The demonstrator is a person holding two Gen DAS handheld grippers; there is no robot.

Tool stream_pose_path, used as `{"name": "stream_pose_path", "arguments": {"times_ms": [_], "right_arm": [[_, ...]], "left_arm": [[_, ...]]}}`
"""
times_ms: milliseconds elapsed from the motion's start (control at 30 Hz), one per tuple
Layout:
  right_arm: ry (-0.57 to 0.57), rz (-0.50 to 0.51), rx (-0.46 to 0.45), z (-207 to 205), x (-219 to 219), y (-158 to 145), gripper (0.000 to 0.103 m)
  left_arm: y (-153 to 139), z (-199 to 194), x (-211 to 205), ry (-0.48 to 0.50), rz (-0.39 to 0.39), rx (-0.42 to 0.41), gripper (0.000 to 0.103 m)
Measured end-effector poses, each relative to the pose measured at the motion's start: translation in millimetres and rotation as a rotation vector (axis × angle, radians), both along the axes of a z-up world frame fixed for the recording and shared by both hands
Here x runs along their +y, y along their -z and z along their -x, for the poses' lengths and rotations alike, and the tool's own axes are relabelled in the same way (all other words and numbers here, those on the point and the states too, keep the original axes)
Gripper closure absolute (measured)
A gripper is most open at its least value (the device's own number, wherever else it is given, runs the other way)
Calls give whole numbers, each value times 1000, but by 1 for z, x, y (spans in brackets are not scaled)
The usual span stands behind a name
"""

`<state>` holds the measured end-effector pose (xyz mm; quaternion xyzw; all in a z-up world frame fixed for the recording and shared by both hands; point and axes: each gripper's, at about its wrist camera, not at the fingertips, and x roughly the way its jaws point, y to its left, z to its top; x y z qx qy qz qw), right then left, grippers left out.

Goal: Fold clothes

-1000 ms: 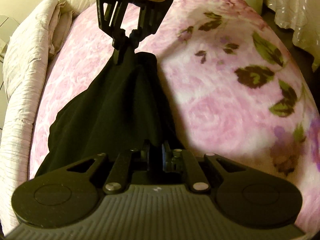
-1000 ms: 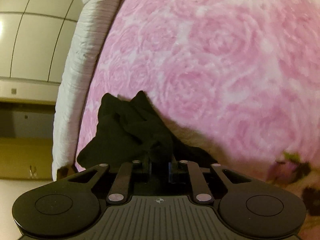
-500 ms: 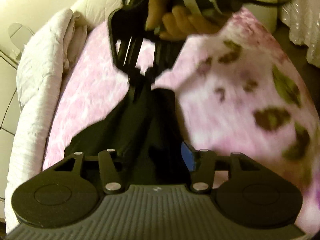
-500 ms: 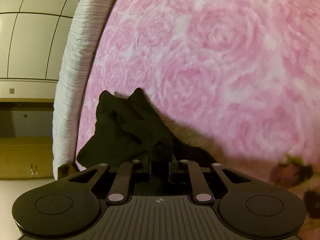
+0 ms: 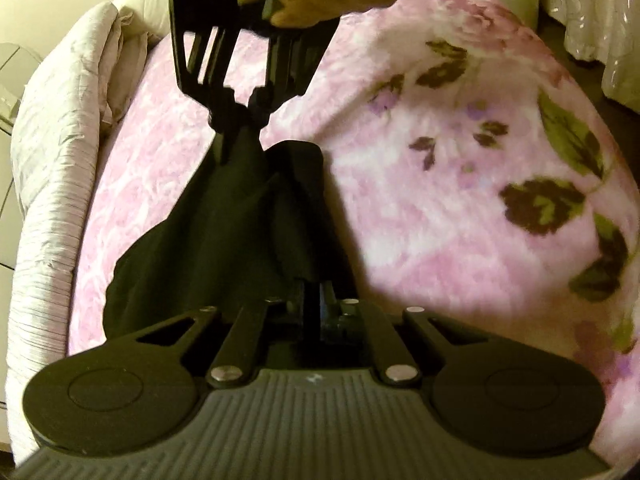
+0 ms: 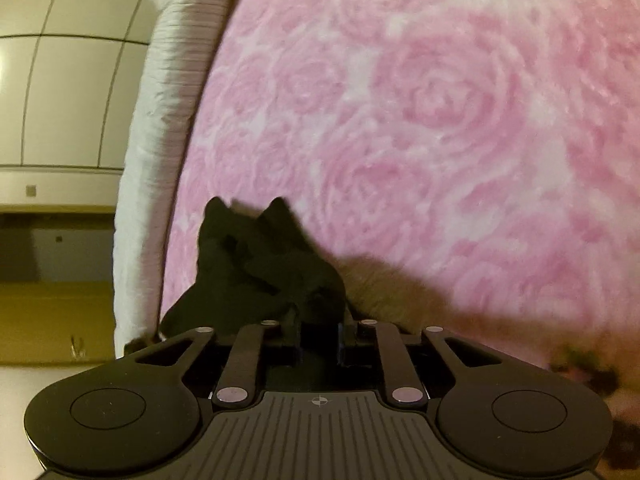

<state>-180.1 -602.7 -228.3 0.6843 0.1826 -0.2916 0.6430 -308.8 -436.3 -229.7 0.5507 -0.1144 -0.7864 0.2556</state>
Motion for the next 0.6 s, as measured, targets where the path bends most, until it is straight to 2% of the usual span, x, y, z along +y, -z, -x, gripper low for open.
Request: {"name": "stream_pose_path", "arguments": {"times_ms": [33,100,167,267,300,367,400,467,500,600], "right_arm": [[-3,8,2,2,3,-4,69],[-4,43,28,6,9,-14,56],[-13,79,36,6,17,-22,55],[-40,121,57,-3,25,-27,55],[-51,129,68,-9,27,-26,56],[-64,120,70,-18,27,-20,81],[-83,118,75,-23,26,-18,91],[-113,117,110,-28,23,-19,95],[-115,104,111,-26,20,-19,96],[-24,3,57,-2,2,-8,96]], "left_arm": [[-3,0,-1,-4,-5,12,97],[-10,-2,-2,-15,-12,40,90],[-16,-3,-5,-36,-2,65,83],[-13,6,-15,-47,-7,61,80],[-8,12,-19,-46,-8,47,80],[1,24,-25,-53,-4,19,82],[6,30,-29,-57,-2,4,88],[6,31,-29,-60,-8,-5,97],[4,27,-23,-34,2,-12,98],[5,6,-2,35,-10,-45,99]]}}
